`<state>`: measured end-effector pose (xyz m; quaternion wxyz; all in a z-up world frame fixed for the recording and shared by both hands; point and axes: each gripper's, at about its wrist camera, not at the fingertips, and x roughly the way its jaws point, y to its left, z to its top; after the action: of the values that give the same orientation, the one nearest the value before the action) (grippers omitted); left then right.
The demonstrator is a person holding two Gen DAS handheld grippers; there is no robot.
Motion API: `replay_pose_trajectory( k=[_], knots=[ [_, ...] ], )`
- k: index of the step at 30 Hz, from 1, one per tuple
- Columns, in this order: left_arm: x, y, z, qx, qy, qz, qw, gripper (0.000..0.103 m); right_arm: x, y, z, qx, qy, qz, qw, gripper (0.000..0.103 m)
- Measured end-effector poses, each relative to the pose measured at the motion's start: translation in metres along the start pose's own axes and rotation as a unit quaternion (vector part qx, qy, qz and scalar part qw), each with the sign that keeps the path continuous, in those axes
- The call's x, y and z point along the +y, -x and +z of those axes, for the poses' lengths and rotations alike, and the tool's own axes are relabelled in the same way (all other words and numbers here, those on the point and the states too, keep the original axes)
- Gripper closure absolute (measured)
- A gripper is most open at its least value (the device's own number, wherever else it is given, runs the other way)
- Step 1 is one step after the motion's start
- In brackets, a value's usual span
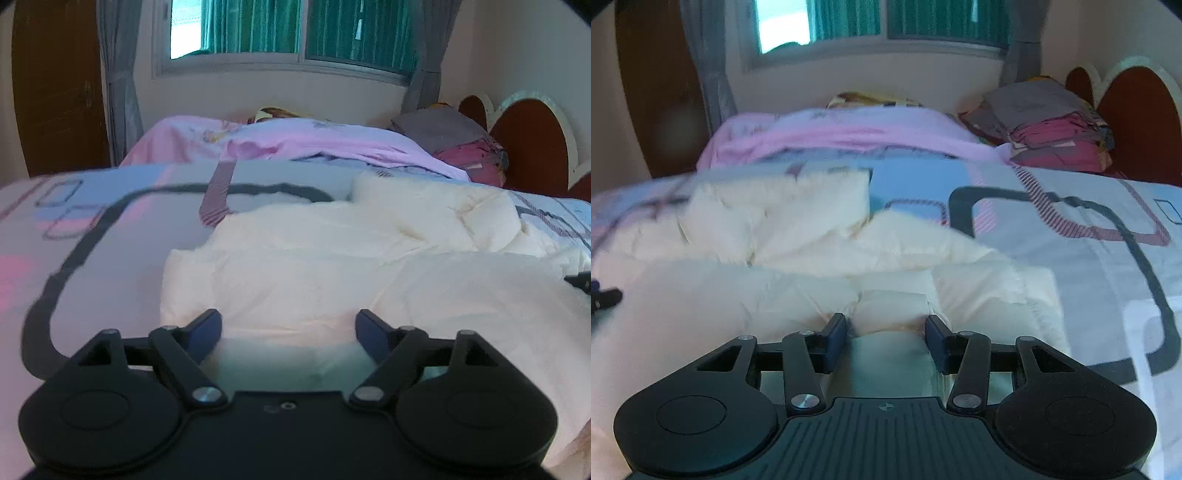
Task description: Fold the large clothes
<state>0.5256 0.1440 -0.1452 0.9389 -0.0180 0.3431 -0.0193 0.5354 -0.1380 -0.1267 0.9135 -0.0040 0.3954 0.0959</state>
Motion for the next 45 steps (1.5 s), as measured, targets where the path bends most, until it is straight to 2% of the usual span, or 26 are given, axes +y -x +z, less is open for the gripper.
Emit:
replay_pose_trajectory(
  k=[2,5,9,12,15,17,19,21,23,24,25,26,27,31,34,37,40,42,45],
  knots=[
    [0.007,0.004,-0.002,0.001,0.011,0.006,0.9999,0.021,0.000,0.003,-0.002,-0.006,0.007,-0.005,1.000,0.056],
    [0.007,0.031,-0.003,-0.018,0.010,0.024,0.9995,0.025,-0.008,0.035,-0.004,-0.050,-0.010,-0.009,0.999,0.055],
    [-0.018,0.078,-0.015,-0.054,0.006,-0.016,0.9984,0.025,-0.007,0.069,-0.019,-0.070,-0.022,0.017,0.997,0.055],
    [-0.051,0.085,-0.028,-0.055,-0.018,-0.042,0.9975,0.024,0.012,0.070,-0.029,-0.056,0.002,0.033,0.998,0.055],
    [-0.072,0.066,-0.038,-0.019,-0.052,-0.029,0.9980,0.022,0.028,0.047,-0.038,-0.015,0.043,0.000,0.999,0.056],
    [-0.072,0.055,-0.041,0.003,-0.055,-0.022,0.9982,0.021,0.026,0.043,-0.040,-0.008,0.040,-0.017,0.999,0.056],
    [-0.065,0.060,-0.038,0.007,-0.051,-0.007,0.9987,0.022,0.017,0.058,-0.039,-0.022,0.020,-0.037,0.999,0.056],
    [-0.052,0.076,-0.037,-0.008,-0.033,-0.006,0.9994,0.022,0.001,0.081,-0.042,-0.036,-0.013,-0.036,0.999,0.055],
    [-0.035,0.095,-0.042,-0.015,-0.016,-0.009,0.9997,0.016,-0.015,0.103,-0.050,-0.039,-0.035,-0.034,0.998,0.055],
    [-0.027,0.105,-0.046,-0.016,-0.013,-0.005,0.9998,0.014,-0.023,0.113,-0.056,-0.036,-0.045,-0.034,0.998,0.053],
    [-0.021,0.114,-0.050,-0.016,-0.011,0.002,0.9998,0.010,-0.034,0.125,-0.063,-0.032,-0.056,-0.032,0.997,0.032],
    [-0.013,0.124,-0.057,-0.012,-0.010,0.008,0.9998,0.009,-0.046,0.136,-0.073,-0.031,-0.068,-0.029,0.997,0.020],
    [-0.006,0.130,-0.062,-0.006,-0.008,0.007,0.9999,0.009,-0.056,0.146,-0.081,-0.033,-0.077,-0.028,0.996,0.015],
    [0.021,0.167,-0.095,0.023,0.011,0.015,0.9996,0.011,-0.087,0.194,-0.121,-0.017,-0.116,-0.038,0.992,0.015],
    [0.036,0.192,-0.118,0.042,0.033,0.017,0.9984,0.013,-0.108,0.218,-0.152,0.001,-0.150,-0.022,0.988,0.015],
    [0.038,0.212,-0.138,0.058,0.046,0.005,0.9973,0.024,-0.121,0.230,-0.179,0.023,-0.167,-0.008,0.986,0.015],
    [0.035,0.228,-0.155,0.070,0.057,-0.011,0.9959,0.031,-0.130,0.244,-0.205,0.033,-0.190,0.032,0.981,0.016],
    [0.037,0.237,-0.166,0.077,0.090,-0.025,0.9926,0.031,-0.134,0.251,-0.219,0.041,-0.203,0.048,0.977,0.023],
    [0.043,0.246,-0.183,0.092,0.145,-0.055,0.9836,0.032,-0.138,0.264,-0.245,0.052,-0.230,0.090,0.968,0.024]
  ],
)
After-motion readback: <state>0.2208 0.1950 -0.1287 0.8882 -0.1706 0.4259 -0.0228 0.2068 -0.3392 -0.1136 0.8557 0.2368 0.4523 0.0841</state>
